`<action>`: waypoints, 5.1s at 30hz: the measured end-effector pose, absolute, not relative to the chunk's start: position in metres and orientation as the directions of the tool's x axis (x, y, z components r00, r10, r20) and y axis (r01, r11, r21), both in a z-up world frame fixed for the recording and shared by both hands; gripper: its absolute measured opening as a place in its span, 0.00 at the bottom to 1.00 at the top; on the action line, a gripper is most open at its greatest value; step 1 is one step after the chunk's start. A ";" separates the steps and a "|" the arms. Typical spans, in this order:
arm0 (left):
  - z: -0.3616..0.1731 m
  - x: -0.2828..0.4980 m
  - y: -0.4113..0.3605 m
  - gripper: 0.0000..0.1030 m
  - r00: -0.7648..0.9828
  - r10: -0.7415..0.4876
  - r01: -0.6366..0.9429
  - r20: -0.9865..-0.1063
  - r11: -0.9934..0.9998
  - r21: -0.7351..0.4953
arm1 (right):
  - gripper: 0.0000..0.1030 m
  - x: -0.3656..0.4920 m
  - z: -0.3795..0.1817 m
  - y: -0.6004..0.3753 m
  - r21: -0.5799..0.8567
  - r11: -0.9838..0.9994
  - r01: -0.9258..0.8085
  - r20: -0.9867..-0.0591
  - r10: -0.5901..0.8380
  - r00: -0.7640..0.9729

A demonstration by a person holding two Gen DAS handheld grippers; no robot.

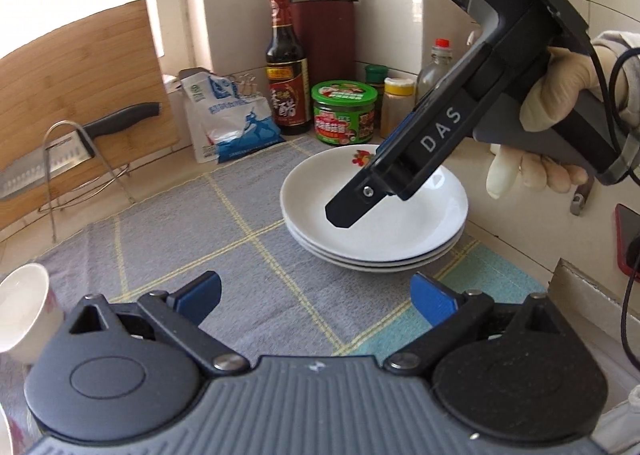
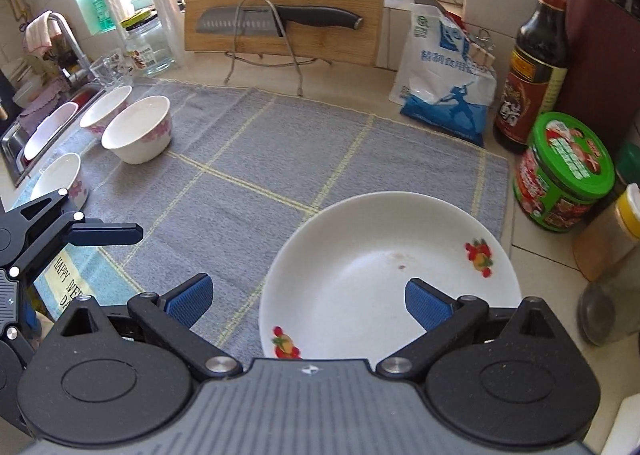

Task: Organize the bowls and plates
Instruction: 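Move the right tool to a plain white bowl and grasp its rim, then lift the white bowl with the right tool and carry it toward the plate stack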

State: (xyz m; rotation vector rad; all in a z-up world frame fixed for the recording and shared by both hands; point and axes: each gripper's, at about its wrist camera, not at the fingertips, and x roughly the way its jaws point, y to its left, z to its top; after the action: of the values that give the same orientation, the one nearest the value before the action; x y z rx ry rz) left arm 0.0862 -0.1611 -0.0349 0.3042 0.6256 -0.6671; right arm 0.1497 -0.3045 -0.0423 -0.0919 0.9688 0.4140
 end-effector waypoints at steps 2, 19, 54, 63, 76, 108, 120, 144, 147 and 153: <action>-0.033 0.079 -0.149 0.97 0.638 -0.450 0.623 -0.625 0.779 0.075 | 1.00 0.150 -0.045 -0.286 0.092 0.905 -0.414 -0.815 0.308 0.492; -0.022 0.059 0.017 0.98 0.742 -0.240 0.403 -0.626 0.906 0.130 | 1.00 0.145 -0.029 -0.117 0.111 0.832 -0.543 -0.733 0.438 0.521; -0.076 0.098 0.121 0.89 0.725 -0.265 0.398 -0.635 0.914 0.073 | 0.78 0.191 -0.078 0.040 0.150 0.697 -0.701 -0.795 0.506 0.333; -0.074 0.100 0.122 0.83 0.725 -0.278 0.404 -0.630 0.913 0.061 | 0.73 0.196 -0.079 0.042 0.185 0.693 -0.697 -0.796 0.521 0.307; -0.066 0.098 0.117 0.83 0.710 -0.288 0.415 -0.643 0.908 0.052 | 0.74 0.193 -0.069 0.031 0.217 0.688 -0.692 -0.793 0.537 0.286; -0.057 0.091 0.026 0.83 0.588 -0.479 0.640 -0.651 0.768 0.013 | 0.74 0.144 -0.058 -0.089 0.195 0.828 -0.526 -0.811 0.437 0.388; -0.065 0.094 0.006 0.83 0.545 -0.504 0.673 -0.670 0.739 -0.008 | 0.74 0.139 -0.064 -0.110 0.195 0.845 -0.499 -0.823 0.417 0.385; -0.073 0.096 -0.003 0.88 0.514 -0.520 0.684 -0.682 0.729 -0.040 | 0.96 0.140 -0.066 -0.122 0.215 0.842 -0.495 -0.813 0.435 0.387; -0.073 0.093 -0.002 0.92 0.518 -0.517 0.688 -0.681 0.725 -0.027 | 0.96 0.141 -0.064 -0.119 0.198 0.841 -0.504 -0.814 0.427 0.393; -0.066 0.085 0.005 0.92 0.533 -0.512 0.684 -0.673 0.729 -0.012 | 0.99 0.140 -0.062 -0.112 0.160 0.836 -0.525 -0.815 0.412 0.408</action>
State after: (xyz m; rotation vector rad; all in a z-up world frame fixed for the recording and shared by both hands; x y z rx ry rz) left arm 0.0850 0.0046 -0.0658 0.2672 0.7073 -0.7230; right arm 0.1403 -0.1118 -0.0620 -0.1277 0.9873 0.5926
